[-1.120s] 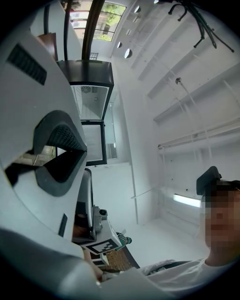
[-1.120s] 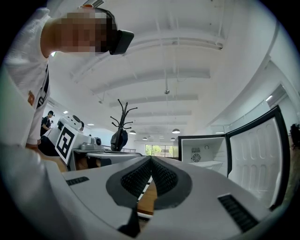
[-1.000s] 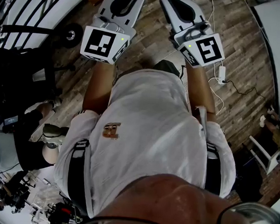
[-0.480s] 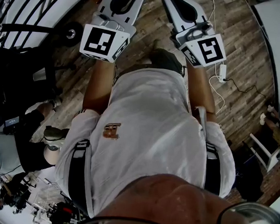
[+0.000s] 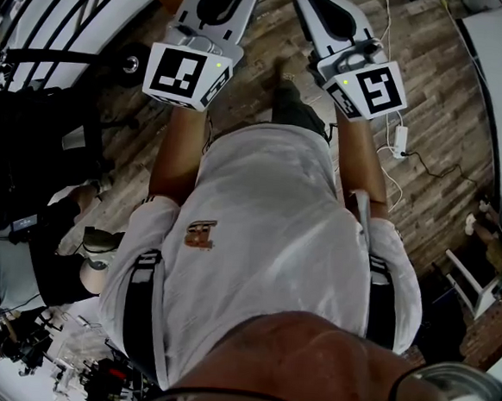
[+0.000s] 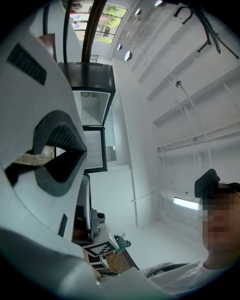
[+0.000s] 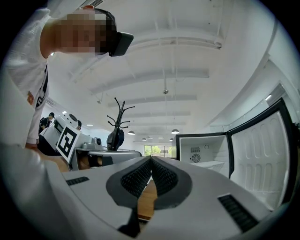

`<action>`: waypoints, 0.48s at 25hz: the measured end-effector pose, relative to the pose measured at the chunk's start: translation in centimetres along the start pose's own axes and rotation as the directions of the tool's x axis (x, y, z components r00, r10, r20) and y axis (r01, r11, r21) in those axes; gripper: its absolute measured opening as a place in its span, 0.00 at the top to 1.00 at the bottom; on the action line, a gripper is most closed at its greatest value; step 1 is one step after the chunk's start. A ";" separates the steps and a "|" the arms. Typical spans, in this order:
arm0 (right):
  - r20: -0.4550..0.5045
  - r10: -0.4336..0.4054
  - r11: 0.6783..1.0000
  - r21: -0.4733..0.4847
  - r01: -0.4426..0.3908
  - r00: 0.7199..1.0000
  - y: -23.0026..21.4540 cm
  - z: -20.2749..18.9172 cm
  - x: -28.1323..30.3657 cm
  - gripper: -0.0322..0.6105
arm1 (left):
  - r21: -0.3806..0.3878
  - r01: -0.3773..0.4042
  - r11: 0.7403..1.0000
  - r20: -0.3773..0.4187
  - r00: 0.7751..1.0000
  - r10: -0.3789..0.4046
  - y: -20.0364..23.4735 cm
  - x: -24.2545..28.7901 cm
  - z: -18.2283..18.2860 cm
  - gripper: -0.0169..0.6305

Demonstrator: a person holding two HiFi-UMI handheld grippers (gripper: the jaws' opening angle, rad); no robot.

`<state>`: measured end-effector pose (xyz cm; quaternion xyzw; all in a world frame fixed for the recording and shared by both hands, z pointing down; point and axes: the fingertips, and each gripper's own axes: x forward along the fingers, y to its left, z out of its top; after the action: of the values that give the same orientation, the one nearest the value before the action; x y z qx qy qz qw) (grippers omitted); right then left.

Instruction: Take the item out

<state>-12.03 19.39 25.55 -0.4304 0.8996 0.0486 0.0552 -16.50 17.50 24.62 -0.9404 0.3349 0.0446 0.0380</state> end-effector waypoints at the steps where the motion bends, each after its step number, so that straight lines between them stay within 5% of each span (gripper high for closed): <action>1: 0.002 0.001 1.000 0.000 -0.001 1.000 -0.7 0.0 0.5 0.90 | 0.001 -0.002 1.000 -0.001 1.000 0.002 0.5 0.7 -0.1 0.95; 12: -0.001 0.012 0.999 -0.036 -0.012 1.000 -10.7 -0.9 5.1 0.90 | 0.018 -0.029 0.999 -0.013 0.999 0.029 5.0 10.4 -1.5 0.95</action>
<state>-6.93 8.72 25.32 -0.4260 0.9012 0.0646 0.0467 -11.57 7.02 24.78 -0.9354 0.3491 0.0358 0.0434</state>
